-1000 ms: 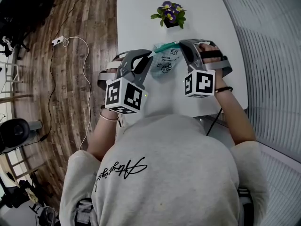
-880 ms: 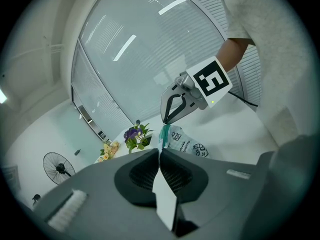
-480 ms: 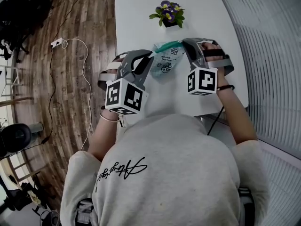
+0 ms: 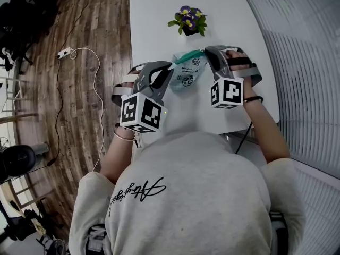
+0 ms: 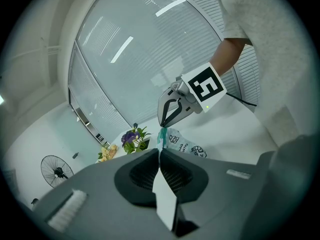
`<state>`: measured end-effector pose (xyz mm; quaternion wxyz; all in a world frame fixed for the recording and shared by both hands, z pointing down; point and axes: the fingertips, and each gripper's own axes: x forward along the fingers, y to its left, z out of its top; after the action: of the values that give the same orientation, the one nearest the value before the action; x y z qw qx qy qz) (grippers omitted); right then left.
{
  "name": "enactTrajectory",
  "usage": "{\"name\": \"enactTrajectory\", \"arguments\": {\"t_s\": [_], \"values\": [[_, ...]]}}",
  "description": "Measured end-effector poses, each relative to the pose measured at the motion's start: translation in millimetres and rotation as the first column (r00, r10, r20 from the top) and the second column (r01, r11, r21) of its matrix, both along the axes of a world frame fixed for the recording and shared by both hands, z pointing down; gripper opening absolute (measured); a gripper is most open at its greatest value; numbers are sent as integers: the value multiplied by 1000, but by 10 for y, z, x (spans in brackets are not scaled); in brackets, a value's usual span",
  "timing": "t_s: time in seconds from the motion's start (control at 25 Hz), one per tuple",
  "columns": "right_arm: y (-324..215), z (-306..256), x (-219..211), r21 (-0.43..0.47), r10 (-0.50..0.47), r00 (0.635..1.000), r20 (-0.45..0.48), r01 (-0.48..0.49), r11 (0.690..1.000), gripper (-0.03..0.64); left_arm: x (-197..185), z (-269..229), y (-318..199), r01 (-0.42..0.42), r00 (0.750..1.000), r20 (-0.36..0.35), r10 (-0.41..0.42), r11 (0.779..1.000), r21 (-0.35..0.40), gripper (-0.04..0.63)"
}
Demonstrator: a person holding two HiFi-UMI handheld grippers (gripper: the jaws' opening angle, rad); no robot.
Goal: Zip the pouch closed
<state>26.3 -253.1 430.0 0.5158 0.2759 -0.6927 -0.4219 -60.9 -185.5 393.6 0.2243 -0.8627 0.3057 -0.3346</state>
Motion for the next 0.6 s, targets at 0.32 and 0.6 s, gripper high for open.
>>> {"name": "enactTrajectory", "arguments": {"t_s": [0.32, 0.6], "values": [[-7, 11, 12, -5, 1, 1000, 0, -1, 1000, 5, 10, -32, -6, -3, 1000, -3, 3, 1000, 2, 11], [-28, 3, 25, -5, 9, 1000, 9, -9, 1000, 5, 4, -90, 2, 1, 1000, -2, -1, 1000, 11, 11]]}}
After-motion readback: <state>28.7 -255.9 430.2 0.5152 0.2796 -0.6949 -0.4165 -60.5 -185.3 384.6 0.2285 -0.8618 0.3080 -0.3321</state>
